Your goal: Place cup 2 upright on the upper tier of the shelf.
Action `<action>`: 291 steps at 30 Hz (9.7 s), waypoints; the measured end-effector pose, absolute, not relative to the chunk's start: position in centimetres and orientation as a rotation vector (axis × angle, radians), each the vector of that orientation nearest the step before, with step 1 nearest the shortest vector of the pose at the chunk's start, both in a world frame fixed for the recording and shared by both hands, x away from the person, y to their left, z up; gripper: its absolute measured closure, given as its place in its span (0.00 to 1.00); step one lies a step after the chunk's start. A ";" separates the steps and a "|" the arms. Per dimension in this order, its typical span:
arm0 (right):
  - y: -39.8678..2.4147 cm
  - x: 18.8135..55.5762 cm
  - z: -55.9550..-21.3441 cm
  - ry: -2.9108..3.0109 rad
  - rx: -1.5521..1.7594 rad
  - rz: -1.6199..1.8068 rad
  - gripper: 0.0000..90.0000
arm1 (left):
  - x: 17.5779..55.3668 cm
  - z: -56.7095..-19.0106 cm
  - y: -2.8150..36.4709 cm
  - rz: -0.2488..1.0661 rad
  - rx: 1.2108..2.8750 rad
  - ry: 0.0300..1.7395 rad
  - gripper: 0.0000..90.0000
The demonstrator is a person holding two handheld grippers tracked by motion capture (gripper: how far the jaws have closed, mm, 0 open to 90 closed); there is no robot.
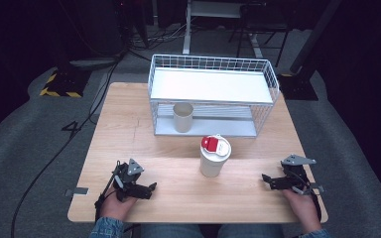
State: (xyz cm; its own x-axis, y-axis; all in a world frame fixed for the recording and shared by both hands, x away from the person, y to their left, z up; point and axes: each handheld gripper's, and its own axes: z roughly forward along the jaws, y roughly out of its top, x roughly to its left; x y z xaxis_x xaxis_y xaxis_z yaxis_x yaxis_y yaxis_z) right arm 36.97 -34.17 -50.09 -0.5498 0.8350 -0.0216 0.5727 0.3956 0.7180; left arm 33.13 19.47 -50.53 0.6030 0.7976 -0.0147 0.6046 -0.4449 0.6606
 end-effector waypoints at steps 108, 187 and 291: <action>-16.7 38.5 -48.2 2.292 0.783 1.487 0.16 | 33.1 -50.5 19.4 0.396 2.189 1.119 0.00; -17.2 41.1 -33.3 2.251 0.645 1.569 0.16 | 32.9 -50.6 19.4 0.399 2.185 1.128 0.00; -17.7 56.1 -28.7 2.084 0.928 1.499 0.15 | 33.2 -50.6 19.3 0.400 2.175 1.136 0.00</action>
